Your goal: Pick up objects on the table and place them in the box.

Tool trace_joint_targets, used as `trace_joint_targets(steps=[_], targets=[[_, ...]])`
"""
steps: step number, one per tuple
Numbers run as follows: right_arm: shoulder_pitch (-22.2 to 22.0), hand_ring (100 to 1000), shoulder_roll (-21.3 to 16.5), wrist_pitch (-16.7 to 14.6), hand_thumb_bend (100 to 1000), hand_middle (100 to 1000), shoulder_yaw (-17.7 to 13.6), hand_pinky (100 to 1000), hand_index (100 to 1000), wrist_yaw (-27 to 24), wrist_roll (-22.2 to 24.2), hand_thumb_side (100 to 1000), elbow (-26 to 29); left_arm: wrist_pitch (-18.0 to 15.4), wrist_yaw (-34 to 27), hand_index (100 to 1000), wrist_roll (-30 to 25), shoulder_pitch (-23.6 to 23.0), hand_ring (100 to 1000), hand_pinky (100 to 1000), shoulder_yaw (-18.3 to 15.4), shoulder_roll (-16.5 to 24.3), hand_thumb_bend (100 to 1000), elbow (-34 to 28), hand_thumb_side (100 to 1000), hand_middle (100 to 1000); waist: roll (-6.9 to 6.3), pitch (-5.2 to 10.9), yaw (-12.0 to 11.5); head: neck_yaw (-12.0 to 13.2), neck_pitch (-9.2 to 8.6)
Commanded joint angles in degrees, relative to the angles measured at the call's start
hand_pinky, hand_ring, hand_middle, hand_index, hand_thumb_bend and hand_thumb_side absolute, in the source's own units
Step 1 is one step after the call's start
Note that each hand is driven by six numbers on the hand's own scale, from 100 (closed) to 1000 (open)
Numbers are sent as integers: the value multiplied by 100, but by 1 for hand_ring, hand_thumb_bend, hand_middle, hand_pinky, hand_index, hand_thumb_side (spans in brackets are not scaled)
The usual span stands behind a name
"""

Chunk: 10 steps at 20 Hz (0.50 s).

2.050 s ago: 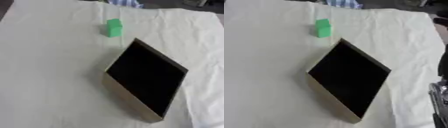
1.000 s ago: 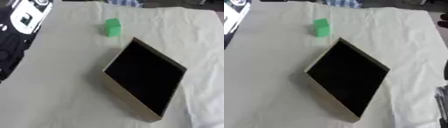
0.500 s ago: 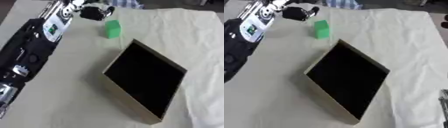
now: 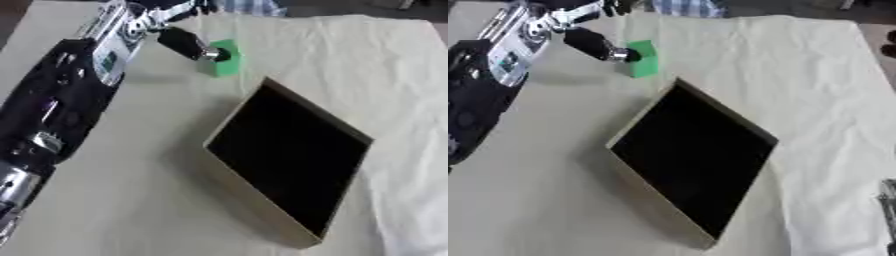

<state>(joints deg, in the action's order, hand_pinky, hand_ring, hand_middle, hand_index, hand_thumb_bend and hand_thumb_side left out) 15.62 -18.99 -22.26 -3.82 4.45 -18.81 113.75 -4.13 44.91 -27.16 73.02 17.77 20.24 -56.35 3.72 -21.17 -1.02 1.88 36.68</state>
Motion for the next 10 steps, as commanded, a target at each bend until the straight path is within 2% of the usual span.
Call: trace_joint_targets(steps=[1, 2, 3, 4, 5, 8, 9, 10], targets=[[38, 690, -113, 19, 100, 617, -6, 668, 789, -25, -1, 800, 84, 33, -251, 916, -273, 194, 842, 787, -101, 135, 737, -204, 774, 803, -22, 114, 27, 16, -19], [36, 689, -113, 24, 100, 616, -4, 667, 789, -25, -1, 802, 84, 53, -314, 922, -363, 206, 852, 798, -108, 153, 829, -207, 820, 810, -26, 112, 34, 18, -29], [37, 689, -114, 31, 100, 616, -2, 667, 789, -24, -2, 802, 84, 74, -315, 923, -430, 218, 853, 799, -110, 170, 837, -202, 824, 811, -31, 110, 43, 22, -37], [40, 688, -114, 34, 100, 616, -1, 667, 788, -24, -2, 802, 84, 92, -286, 925, -483, 223, 859, 805, -112, 179, 905, -187, 842, 814, -39, 108, 53, 32, -46], [43, 687, -113, 36, 100, 615, 0, 667, 788, -23, -2, 803, 84, 102, -234, 925, -531, 228, 862, 808, -115, 183, 923, -166, 845, 816, -46, 105, 64, 42, -53], [48, 685, -110, 42, 100, 614, 4, 667, 786, -20, 3, 804, 84, 137, -30, 923, -591, 242, 872, 818, -131, 180, 914, -106, 809, 814, -68, 95, 100, 67, -75], [53, 685, -109, 43, 100, 614, 4, 667, 786, -20, 4, 804, 84, 155, 33, 924, -602, 245, 875, 821, -137, 172, 895, -81, 778, 816, -75, 90, 115, 78, -80], [56, 684, -109, 43, 100, 613, 5, 667, 786, -19, 4, 805, 84, 169, 89, 921, -616, 247, 880, 818, -140, 163, 861, -58, 702, 817, -80, 87, 126, 83, -85]])
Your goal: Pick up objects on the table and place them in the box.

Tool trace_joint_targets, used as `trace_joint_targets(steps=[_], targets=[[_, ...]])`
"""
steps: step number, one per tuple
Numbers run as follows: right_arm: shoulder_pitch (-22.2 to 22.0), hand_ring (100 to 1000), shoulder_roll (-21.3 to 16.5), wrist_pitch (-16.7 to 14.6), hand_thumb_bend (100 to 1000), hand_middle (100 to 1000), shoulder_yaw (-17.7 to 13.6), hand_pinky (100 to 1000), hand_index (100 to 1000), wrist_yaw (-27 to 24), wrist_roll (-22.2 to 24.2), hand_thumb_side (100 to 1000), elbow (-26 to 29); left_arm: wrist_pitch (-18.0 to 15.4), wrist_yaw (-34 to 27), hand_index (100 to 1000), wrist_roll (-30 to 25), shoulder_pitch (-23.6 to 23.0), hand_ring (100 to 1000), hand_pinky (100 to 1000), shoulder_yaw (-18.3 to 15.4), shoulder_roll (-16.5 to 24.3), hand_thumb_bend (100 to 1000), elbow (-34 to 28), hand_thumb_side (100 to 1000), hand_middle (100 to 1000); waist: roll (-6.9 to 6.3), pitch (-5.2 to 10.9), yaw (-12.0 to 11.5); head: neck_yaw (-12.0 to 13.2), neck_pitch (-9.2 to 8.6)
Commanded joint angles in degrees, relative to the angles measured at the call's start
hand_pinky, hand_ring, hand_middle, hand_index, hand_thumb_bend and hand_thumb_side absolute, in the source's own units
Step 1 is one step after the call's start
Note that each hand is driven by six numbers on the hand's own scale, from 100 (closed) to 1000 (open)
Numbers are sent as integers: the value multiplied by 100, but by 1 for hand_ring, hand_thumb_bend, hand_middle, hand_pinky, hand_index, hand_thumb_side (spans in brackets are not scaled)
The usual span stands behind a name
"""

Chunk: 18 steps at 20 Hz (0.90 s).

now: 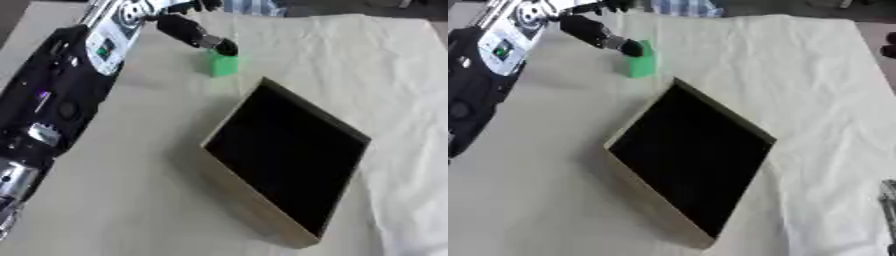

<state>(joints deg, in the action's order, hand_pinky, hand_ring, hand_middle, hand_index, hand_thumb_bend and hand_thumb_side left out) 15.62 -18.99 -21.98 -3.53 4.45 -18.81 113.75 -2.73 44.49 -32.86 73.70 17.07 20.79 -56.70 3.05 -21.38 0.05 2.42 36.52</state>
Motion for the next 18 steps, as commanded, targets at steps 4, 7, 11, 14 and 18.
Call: trace_joint_targets(steps=[4, 7, 11, 14, 18], targets=[[63, 683, -94, 29, 100, 612, -29, 666, 786, -18, -6, 810, 84, 112, 287, 916, -128, 169, 893, 818, -86, 66, 797, 76, 574, 829, -36, 90, 62, 63, -90], [78, 681, -76, 42, 100, 611, -26, 666, 785, -18, -10, 812, 84, 243, 512, 919, -107, 168, 902, 825, -117, 40, 788, 154, 556, 834, -50, 72, 82, 92, -95], [85, 679, -59, 55, 100, 609, -22, 665, 784, -17, -10, 813, 84, 412, 673, 921, 23, 166, 908, 827, -209, 25, 773, 255, 561, 840, -59, 43, 119, 109, -131], [80, 677, -48, 68, 100, 607, -15, 664, 783, -12, -7, 814, 84, 574, 688, 921, 154, 169, 907, 825, -277, 15, 746, 313, 581, 840, -58, 18, 142, 131, -149], [97, 676, -32, 87, 100, 605, -14, 663, 782, -7, -26, 814, 84, 766, 574, 919, 222, 167, 899, 812, -329, 2, 713, 379, 599, 837, -64, -23, 176, 165, -185]])
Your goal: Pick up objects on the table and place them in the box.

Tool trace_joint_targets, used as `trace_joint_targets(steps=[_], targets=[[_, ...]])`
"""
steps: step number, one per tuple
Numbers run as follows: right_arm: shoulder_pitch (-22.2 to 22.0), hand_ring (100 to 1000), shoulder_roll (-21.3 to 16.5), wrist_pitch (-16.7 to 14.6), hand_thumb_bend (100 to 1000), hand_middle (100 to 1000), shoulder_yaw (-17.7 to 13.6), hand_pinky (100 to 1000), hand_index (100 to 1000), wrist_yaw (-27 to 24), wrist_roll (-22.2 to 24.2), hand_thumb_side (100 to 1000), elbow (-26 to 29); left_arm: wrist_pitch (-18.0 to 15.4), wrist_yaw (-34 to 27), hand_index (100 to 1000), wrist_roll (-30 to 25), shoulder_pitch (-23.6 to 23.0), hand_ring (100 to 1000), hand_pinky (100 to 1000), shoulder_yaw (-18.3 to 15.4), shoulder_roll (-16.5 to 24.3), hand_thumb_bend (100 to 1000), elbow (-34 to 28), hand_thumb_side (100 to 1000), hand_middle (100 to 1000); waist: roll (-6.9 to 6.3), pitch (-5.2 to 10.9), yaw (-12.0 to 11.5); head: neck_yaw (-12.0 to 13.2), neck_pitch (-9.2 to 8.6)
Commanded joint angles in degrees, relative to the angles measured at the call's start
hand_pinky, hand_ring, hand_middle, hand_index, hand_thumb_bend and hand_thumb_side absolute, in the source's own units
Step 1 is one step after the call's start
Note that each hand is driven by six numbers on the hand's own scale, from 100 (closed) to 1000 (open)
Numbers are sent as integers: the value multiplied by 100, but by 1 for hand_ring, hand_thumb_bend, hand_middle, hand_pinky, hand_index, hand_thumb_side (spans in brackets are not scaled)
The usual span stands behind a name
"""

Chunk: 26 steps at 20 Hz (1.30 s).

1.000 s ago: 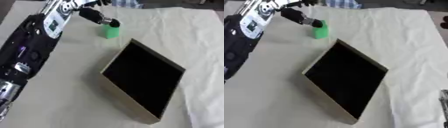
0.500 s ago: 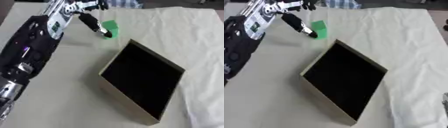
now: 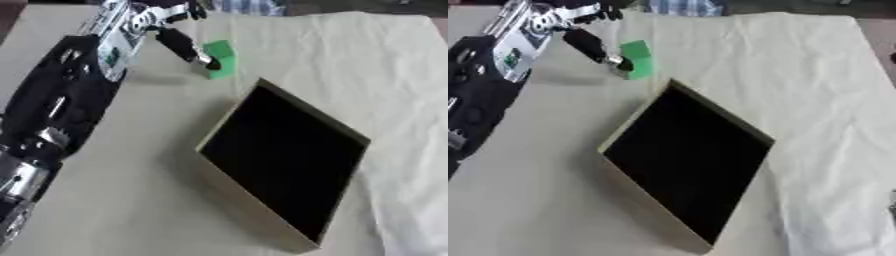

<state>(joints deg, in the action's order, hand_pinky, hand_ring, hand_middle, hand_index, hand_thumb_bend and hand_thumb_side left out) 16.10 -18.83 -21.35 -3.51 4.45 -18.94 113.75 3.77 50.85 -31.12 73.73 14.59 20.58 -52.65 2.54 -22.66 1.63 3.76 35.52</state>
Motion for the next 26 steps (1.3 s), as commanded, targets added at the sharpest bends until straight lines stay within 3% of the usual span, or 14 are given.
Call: trace_joint_targets(steps=[1, 15, 26], targets=[[50, 675, -40, 27, 100, 605, -15, 663, 781, -6, -14, 815, 84, 166, -97, 920, 69, 163, 898, 809, -90, 23, 708, -16, 606, 840, -14, 92, 26, 41, -93], [98, 671, 59, 139, 100, 598, 0, 659, 777, 9, -129, 822, 84, 442, -407, 907, 1, 127, 889, 792, -76, 12, 686, 29, 624, 845, -5, -83, 62, 103, -170], [112, 670, 132, 185, 100, 595, -1, 657, 774, -3, -166, 832, 84, 498, -559, 899, 142, 85, 877, 772, -134, -61, 607, 128, 606, 829, -14, -159, 151, 178, -277]])
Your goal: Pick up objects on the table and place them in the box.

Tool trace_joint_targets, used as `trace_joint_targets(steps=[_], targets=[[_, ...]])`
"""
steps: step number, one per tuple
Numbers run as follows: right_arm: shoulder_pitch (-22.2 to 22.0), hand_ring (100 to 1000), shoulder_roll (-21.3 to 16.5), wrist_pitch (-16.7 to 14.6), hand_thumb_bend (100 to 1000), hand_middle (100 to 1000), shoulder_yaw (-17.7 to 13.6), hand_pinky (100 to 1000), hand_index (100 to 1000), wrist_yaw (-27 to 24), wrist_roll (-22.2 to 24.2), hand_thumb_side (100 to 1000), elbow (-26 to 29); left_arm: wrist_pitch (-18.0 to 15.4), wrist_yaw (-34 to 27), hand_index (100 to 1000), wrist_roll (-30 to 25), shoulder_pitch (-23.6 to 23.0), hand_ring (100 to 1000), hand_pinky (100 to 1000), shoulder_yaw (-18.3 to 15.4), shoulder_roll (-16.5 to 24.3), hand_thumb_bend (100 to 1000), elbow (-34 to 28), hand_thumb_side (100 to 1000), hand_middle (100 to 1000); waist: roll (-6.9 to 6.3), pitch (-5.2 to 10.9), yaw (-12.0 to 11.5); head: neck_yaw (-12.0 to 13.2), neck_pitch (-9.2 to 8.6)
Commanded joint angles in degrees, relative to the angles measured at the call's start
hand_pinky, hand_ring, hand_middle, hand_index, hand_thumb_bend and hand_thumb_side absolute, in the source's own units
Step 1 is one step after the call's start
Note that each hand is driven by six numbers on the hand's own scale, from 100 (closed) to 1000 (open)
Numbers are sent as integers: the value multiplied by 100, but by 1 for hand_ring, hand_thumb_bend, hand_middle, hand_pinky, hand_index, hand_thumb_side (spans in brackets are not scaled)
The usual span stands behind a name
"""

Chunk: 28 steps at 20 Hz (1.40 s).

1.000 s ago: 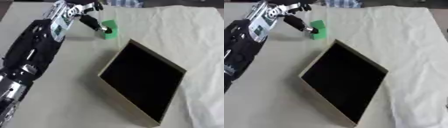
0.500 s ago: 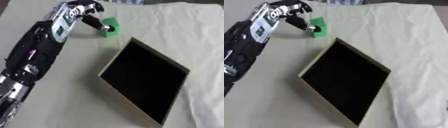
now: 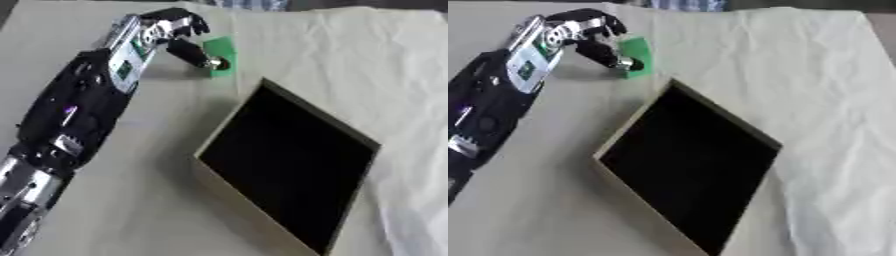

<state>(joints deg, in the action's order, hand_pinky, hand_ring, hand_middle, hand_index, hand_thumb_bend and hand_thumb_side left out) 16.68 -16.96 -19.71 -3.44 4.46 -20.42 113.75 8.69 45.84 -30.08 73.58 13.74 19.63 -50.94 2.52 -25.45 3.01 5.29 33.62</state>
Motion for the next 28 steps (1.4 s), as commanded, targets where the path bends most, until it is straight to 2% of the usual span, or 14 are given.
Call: trace_joint_targets(steps=[1, 9, 18, 20, 26, 28], targets=[[45, 669, -52, 25, 100, 594, -7, 657, 774, -1, -18, 832, 84, 4, -77, 899, 29, 99, 877, 774, -41, 40, 612, -49, 610, 829, -12, 121, 10, 22, -83], [40, 666, -19, 61, 100, 592, 6, 656, 771, -20, 2, 832, 84, 5, -180, 901, 44, 188, 885, 792, -14, 36, 635, -209, 617, 832, -66, 141, 58, 80, -166], [99, 665, 22, 47, 100, 591, -2, 655, 770, -36, -2, 836, 84, -35, -127, 902, 50, 193, 892, 798, -23, 3, 601, -155, 627, 838, -106, 43, 165, 148, -242], [98, 664, 36, 50, 100, 590, -3, 655, 770, -41, -5, 838, 84, -47, -110, 905, 44, 190, 897, 804, -27, 0, 576, -137, 602, 842, -105, 27, 175, 161, -253], [92, 661, 53, 67, 100, 588, 14, 654, 768, -50, 12, 841, 84, -71, 86, 909, 27, 194, 912, 821, -39, 15, 483, -103, 408, 851, -106, 11, 143, 141, -208], [93, 659, 56, 73, 100, 586, 24, 653, 767, -58, 27, 842, 84, -56, 138, 908, 73, 199, 911, 818, -59, 16, 478, -102, 381, 849, -105, 17, 140, 136, -202]])
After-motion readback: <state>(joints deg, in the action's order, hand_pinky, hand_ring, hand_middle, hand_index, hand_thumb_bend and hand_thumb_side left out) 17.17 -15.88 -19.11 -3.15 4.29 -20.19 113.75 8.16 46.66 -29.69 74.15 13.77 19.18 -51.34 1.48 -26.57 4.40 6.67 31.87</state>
